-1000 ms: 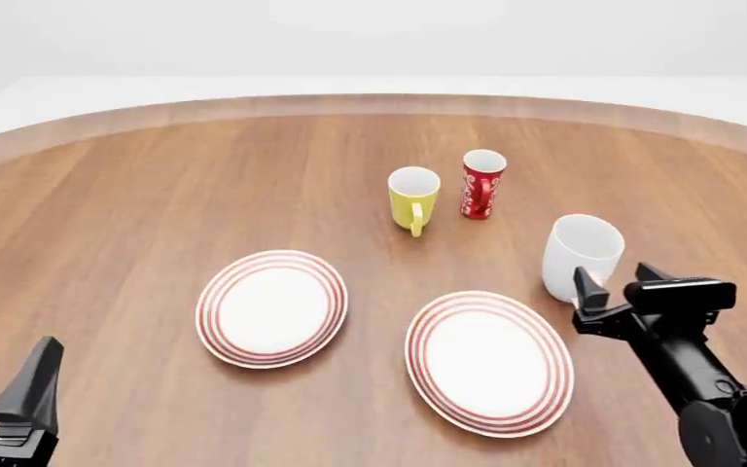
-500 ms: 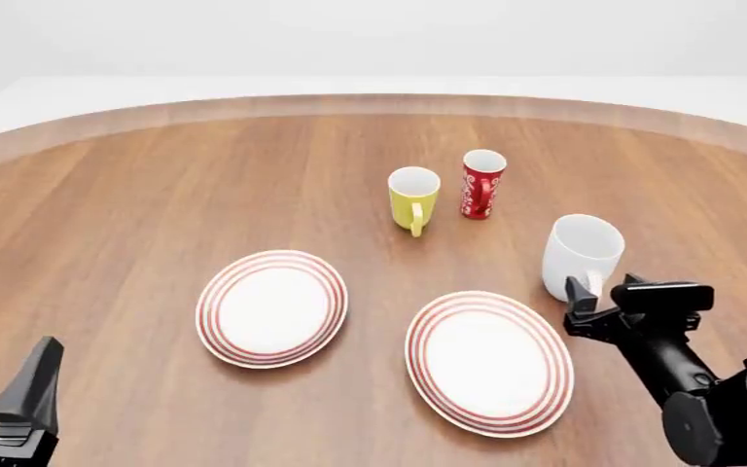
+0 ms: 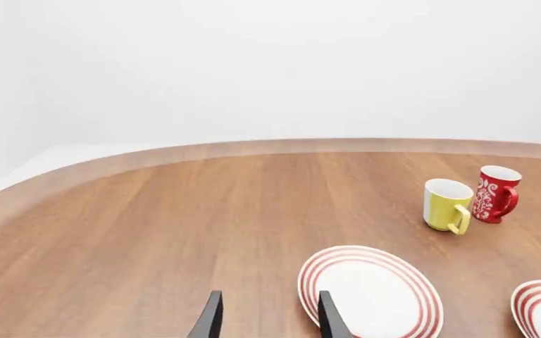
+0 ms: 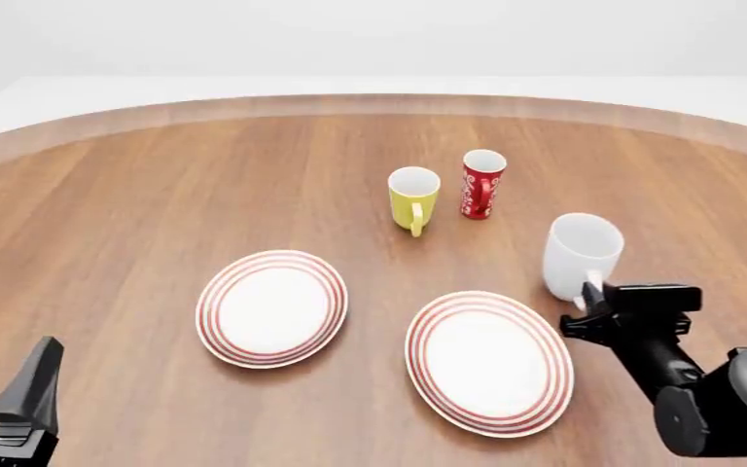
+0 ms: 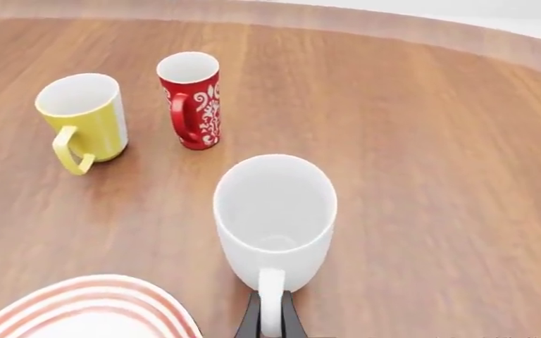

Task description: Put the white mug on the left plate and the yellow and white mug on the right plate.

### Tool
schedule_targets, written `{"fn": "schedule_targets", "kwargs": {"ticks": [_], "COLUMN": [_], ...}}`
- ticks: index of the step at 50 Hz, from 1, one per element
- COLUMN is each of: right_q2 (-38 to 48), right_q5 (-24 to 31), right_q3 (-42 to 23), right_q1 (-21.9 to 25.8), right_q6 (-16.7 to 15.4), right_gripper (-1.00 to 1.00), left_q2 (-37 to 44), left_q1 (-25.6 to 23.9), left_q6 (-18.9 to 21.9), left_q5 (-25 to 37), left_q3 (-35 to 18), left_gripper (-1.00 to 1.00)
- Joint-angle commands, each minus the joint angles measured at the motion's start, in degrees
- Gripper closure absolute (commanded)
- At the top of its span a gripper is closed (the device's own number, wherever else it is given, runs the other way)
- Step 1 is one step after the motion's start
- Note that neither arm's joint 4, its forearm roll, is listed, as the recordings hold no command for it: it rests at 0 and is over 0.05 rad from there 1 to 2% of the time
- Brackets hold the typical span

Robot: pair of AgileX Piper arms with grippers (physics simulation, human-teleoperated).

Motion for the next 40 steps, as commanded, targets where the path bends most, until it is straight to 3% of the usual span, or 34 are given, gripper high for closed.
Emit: {"fn": "schedule_targets", "kwargs": {"ticks": [1,40], "right_q2": [-2.23,-27.89], "right_q5": [0.40,12.65], "right_q3": [0.71,5.97], "right_q1": [-0.94,2.84], "right_q6": [0.05,-1.29], "right_gripper": [1.00,1.00], "left_q2": [0.00,0.00], "left_q1": [0.00,0.00], "left_q6": [0.00,0.00], "left_q5": [0.00,0.00], "left_q3": [0.00,0.00], "left_gripper": [-1.00,-1.00]}}
